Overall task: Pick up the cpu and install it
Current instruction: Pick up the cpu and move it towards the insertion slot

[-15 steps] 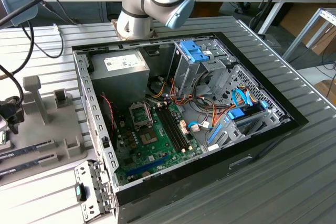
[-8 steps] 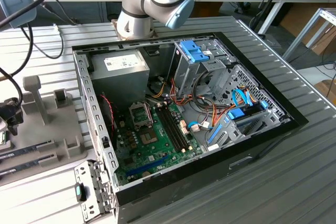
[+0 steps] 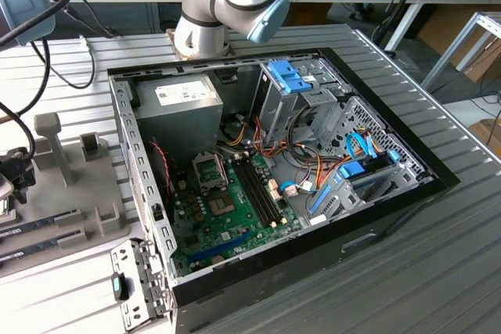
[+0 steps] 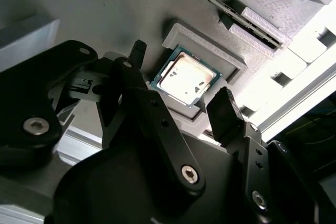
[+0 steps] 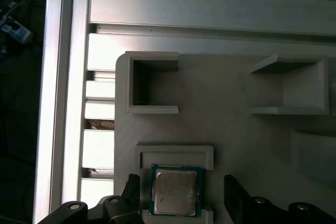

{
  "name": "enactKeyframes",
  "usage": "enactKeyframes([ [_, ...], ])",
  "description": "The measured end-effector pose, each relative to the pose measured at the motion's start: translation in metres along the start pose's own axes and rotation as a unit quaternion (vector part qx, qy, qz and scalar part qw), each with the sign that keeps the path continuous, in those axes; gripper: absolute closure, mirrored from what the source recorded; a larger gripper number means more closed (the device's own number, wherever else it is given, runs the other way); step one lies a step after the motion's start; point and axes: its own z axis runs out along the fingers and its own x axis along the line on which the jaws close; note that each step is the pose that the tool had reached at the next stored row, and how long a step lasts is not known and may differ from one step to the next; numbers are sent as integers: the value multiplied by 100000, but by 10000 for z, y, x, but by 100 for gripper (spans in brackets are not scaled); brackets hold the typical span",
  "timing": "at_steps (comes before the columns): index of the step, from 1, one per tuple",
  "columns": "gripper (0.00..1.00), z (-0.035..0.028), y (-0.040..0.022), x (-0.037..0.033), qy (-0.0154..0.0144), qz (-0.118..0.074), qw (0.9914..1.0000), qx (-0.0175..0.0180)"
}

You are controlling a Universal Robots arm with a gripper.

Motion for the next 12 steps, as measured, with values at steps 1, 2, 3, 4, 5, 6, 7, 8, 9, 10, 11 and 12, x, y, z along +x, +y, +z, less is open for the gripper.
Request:
enactKeyframes([
  [1, 26, 8, -1, 0, 3, -2, 100000, 1],
  [2, 26, 14, -1, 1, 4, 0, 100000, 1],
  [3, 26, 15, -1, 1, 11, 1, 100000, 8],
  [4, 26, 16, -1, 1, 17, -1, 100000, 11],
  [5, 26, 17, -1, 4, 5, -8, 100000, 7],
  [6, 26, 18, -1, 7, 4, -8, 100000, 7],
  [7, 26, 18, -1, 9, 0, -7, 100000, 4],
  [8, 26, 17, 0, 12, 6, 0, 100000, 5],
  [9, 26, 17, 0, 13, 2, -2, 100000, 4],
  [10, 26, 17, 0, 13, 6, -2, 100000, 5],
  [11, 26, 17, 0, 13, 4, -1, 100000, 4],
  [12, 26, 17, 0, 13, 5, -2, 100000, 5],
])
